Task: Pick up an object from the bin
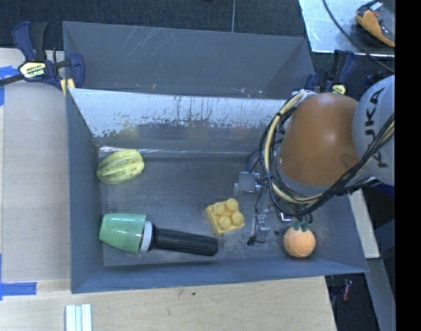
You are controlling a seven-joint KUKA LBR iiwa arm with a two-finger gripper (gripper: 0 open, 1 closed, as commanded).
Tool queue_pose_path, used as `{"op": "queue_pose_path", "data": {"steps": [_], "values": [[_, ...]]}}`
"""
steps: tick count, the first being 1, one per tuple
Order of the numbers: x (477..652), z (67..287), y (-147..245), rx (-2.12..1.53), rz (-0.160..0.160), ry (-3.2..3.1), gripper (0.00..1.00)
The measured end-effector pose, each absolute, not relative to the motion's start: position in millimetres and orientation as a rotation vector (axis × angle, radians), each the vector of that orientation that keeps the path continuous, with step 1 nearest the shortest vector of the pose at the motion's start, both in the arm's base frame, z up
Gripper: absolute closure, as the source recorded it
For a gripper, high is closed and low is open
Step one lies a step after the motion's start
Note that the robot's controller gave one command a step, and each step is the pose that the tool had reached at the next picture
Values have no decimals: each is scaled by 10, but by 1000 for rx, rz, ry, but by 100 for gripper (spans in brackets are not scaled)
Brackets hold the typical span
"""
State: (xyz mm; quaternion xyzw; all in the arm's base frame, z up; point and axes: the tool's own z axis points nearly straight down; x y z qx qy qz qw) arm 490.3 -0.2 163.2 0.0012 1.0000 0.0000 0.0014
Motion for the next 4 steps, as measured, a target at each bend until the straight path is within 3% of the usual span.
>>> {"op": "queue_pose_path", "data": {"steps": [2, 3, 4], "values": [[4992, 1510, -40, -52, 0, 3133, 0], [5580, 711, 54, -390, -1, 3105, 0], [5461, 730, 148, -381, -6, 3100, 100]]}}
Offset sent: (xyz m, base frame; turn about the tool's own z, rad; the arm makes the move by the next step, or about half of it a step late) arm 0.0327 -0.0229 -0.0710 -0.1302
